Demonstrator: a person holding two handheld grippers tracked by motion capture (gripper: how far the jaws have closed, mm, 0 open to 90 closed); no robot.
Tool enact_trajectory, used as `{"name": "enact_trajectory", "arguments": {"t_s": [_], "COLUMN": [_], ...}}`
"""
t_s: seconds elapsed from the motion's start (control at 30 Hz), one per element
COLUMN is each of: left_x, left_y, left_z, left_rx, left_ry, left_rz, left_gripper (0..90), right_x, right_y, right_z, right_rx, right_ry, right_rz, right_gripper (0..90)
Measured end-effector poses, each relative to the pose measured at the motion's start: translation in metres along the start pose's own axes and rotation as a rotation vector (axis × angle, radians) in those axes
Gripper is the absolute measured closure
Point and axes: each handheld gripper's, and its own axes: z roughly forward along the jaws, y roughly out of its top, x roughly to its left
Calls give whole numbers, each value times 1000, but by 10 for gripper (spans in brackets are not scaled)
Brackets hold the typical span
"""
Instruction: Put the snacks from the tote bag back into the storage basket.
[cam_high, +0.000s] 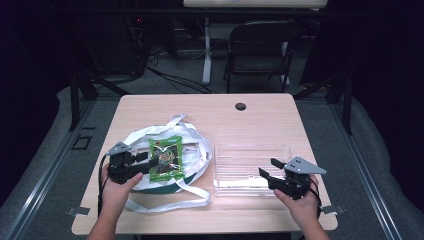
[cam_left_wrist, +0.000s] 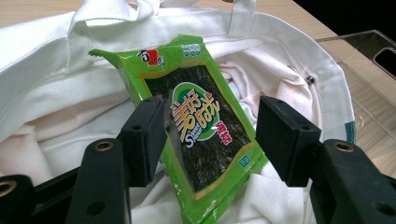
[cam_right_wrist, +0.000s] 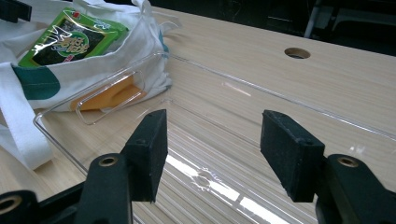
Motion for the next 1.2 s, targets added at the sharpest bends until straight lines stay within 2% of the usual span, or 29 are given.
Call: {"name": "enact_trajectory", "arguments": {"t_s": [0.17, 0.37, 0.6, 0.7, 0.77, 0.87, 0.97, 1.03, 1.13, 1.2], "left_x": [2, 3, 2, 2, 4, 6, 8, 9, 12, 16], "left_y": [-1, 0, -1, 0, 3, 8, 16, 18, 26, 32], "left_z": [-1, -4, -5, -5, -4, -3, -3, -3, -2, -1], "left_rx": [4, 0, 16, 15, 40, 61, 58, 57, 84, 95], "left_ry": [-3, -1, 2, 3, -7, -17, -33, -34, -31, -37], "left_rz": [-9, -17, -20, -33, -50, -61, -99, -104, -109, -140], "left_gripper": [439, 453, 470, 469, 483, 481, 481, 482, 501, 503], "right_x": [0, 4, 6, 6, 5, 3, 1, 1, 0, 0], "right_y": [0, 2, 4, 4, 3, 2, 3, 3, 2, 2], "right_z": [-2, -3, -4, -2, -1, 0, -1, -1, 0, 1], "right_rx": [-3, -17, -21, -7, 28, 29, 29, 30, 34, 40], "right_ry": [1, 4, 18, 19, 15, 22, 18, 17, 21, 20], "right_rz": [-6, -48, -36, -33, -33, -24, -14, -10, -6, -8], "right_gripper": [426, 426, 449, 450, 484, 500, 514, 514, 514, 512]}}
